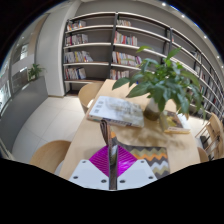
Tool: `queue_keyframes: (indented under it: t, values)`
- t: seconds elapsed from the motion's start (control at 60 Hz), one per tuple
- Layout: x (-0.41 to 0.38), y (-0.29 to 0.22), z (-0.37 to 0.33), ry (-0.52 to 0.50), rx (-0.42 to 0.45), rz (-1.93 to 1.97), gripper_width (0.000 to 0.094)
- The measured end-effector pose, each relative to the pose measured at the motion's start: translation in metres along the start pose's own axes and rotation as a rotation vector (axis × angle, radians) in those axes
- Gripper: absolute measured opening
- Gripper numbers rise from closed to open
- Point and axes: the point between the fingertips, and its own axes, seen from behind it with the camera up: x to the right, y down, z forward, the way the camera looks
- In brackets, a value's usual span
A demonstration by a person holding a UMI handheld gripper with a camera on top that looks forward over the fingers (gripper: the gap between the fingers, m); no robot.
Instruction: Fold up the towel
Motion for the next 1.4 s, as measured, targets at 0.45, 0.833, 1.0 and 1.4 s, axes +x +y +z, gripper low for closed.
queue_keyframes:
  t: [0.45, 0.833, 1.0, 1.4]
  values:
    - [0.198, 0.077, 0.022, 0.03, -0.073, 0.014, 0.0417]
    - [0.209, -0.005, -0.123, 0.021, 0.123, 0.065, 0.0666]
    - [0.211, -0.016, -0.204, 0.02, 0.211, 0.104, 0.0684]
    - [0.2, 0.068, -0.311, 0.044, 0.198, 0.068, 0.0681]
